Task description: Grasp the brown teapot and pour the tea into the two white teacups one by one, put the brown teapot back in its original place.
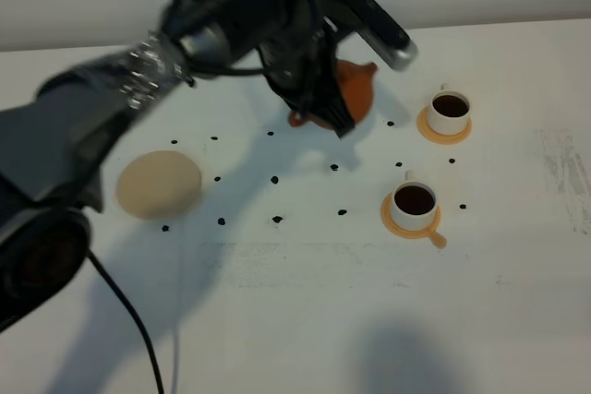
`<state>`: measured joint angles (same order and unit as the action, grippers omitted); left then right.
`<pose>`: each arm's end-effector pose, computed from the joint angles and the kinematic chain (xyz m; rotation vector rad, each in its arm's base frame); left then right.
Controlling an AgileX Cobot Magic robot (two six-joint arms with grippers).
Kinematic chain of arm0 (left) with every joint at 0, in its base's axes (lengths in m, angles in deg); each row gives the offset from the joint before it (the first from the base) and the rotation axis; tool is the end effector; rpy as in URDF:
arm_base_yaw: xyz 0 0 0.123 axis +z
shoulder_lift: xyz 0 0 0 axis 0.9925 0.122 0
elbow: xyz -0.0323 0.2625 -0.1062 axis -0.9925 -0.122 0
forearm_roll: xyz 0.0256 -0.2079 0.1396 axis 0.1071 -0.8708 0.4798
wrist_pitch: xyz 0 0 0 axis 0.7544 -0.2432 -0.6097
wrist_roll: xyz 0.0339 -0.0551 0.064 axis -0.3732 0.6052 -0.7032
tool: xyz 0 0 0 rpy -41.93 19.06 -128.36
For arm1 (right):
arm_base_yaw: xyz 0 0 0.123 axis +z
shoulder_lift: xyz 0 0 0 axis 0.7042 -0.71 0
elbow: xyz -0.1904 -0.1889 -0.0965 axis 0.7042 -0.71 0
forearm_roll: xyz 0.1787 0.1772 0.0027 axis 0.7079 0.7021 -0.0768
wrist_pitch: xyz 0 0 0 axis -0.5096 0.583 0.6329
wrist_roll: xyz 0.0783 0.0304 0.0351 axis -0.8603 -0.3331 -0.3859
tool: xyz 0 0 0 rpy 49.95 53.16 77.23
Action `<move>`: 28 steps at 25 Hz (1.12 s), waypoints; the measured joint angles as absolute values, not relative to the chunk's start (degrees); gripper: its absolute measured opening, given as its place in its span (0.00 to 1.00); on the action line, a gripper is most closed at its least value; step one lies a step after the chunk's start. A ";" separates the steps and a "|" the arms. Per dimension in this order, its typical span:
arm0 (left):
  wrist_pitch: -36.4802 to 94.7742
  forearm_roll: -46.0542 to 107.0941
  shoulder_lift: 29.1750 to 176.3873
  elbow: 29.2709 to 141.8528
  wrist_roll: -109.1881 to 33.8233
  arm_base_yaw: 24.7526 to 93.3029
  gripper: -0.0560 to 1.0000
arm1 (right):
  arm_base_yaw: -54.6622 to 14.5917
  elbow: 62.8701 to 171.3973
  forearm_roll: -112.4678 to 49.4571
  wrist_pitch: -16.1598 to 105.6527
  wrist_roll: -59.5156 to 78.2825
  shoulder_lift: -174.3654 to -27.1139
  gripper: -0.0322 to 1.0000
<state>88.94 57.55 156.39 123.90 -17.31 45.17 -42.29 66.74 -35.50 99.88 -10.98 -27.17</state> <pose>0.3959 -0.2832 0.2496 1.2512 2.3978 0.1963 -0.0113 0.0051 0.2778 -0.0969 2.0761 0.0814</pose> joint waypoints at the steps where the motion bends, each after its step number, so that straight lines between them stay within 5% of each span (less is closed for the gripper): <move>1: 89.75 58.16 155.71 123.90 -16.76 45.53 0.17 | -42.29 66.74 -35.50 99.88 -10.98 -27.17 0.48; 7: 87.52 58.43 148.81 115.42 -14.34 48.65 0.17 | -42.29 66.74 -35.50 99.88 -10.98 -27.17 0.48; 18: 74.85 58.24 130.86 83.81 -4.71 58.41 0.17 | -42.29 66.74 -35.50 99.88 -10.98 -27.17 0.48; 28: 69.80 57.99 126.76 72.29 -2.15 65.33 0.17 | -42.29 66.74 -35.50 99.88 -10.98 -27.17 0.48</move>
<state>69.80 57.99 126.76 72.29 -2.15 65.33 -42.29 66.74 -35.50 99.88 -10.98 -27.17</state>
